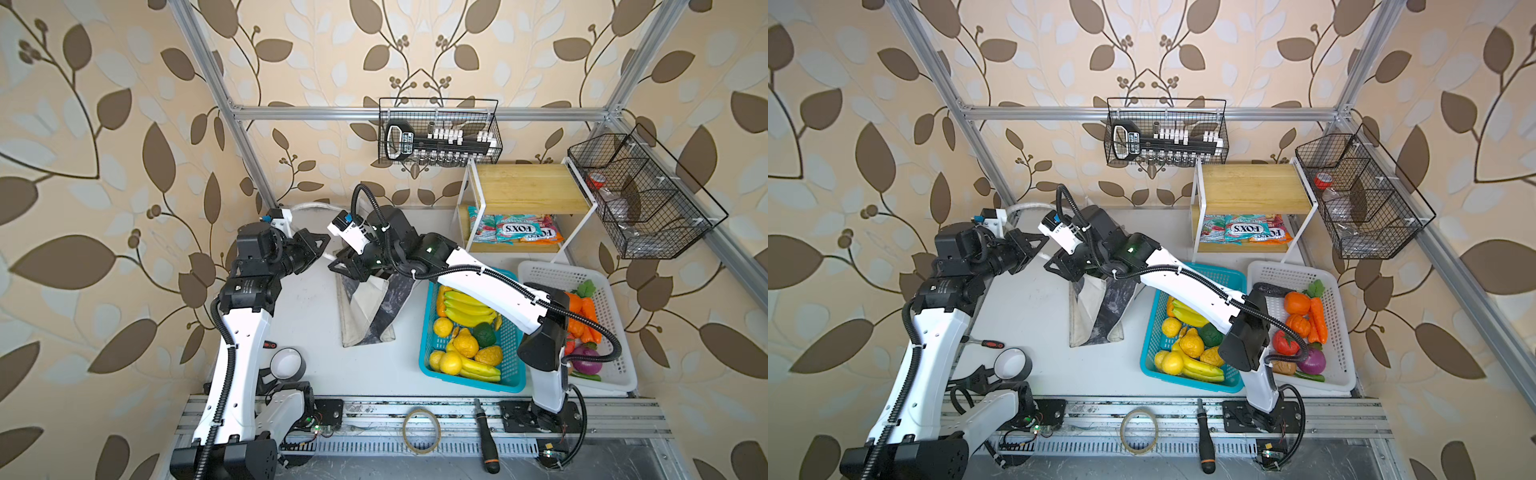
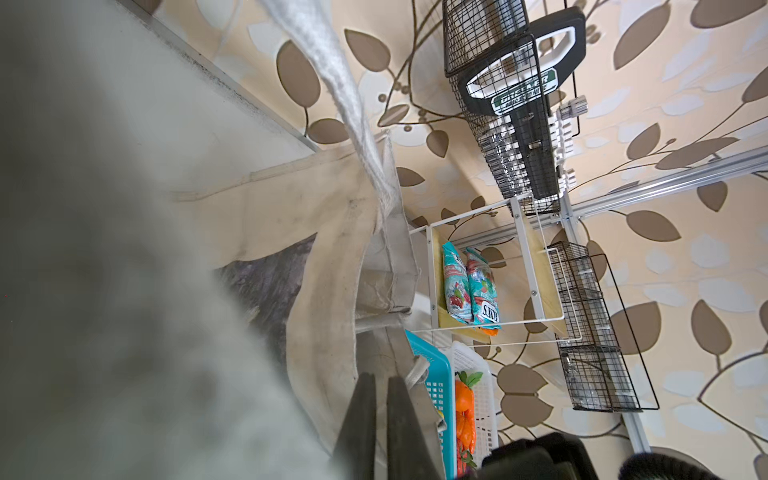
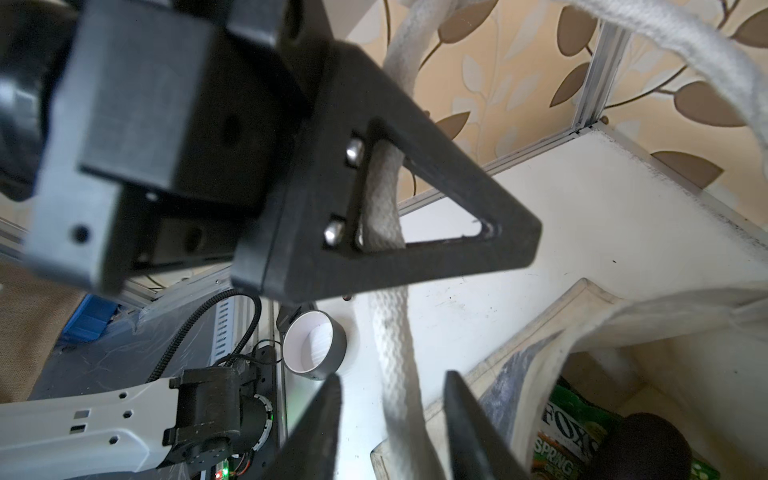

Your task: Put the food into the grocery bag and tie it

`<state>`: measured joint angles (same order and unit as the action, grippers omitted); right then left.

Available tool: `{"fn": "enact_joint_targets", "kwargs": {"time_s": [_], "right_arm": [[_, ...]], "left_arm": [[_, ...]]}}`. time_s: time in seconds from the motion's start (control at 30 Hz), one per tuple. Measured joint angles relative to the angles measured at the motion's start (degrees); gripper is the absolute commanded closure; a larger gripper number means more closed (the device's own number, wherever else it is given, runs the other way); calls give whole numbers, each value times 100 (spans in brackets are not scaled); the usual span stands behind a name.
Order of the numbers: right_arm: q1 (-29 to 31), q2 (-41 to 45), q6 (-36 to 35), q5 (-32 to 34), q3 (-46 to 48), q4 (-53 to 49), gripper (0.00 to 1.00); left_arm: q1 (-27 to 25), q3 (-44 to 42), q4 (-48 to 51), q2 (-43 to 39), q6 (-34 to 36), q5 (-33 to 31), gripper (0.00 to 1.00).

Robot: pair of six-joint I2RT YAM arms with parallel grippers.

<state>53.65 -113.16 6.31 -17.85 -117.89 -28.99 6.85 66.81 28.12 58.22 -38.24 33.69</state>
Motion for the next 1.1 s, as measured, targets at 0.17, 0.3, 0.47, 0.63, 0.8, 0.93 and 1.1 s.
{"fn": "enact_joint_targets", "kwargs": {"time_s": [0.17, 0.3, 0.47, 0.63, 0.8, 0.93, 1.1], "right_arm": [[-715, 787, 164, -120, 796, -13, 29], [-1593, 1657, 238, -28, 1209, -87, 25], [-2304, 1921, 15, 28, 1381, -494, 33], [-2299, 1670, -374, -129, 2275, -1086, 39], [-2291, 1283, -702, -166, 2457, -1528, 36], [-2256, 1132, -949, -37, 2426, -1589, 35], [-2157, 627, -1283, -251, 2083, -1878, 44]], "left_arm": [[0, 317, 555, -44, 369, -107, 100], [31, 306, 549, -114, 286, 614, 100], [20, 409, 927, -98, 380, 1180, 100], [20, 540, 1231, 66, 450, 1346, 100], [20, 831, 1475, 372, 632, 1318, 100], [20, 946, 1582, 367, 752, 1255, 100], [20, 951, 1725, 367, 835, 1110, 100]]}}
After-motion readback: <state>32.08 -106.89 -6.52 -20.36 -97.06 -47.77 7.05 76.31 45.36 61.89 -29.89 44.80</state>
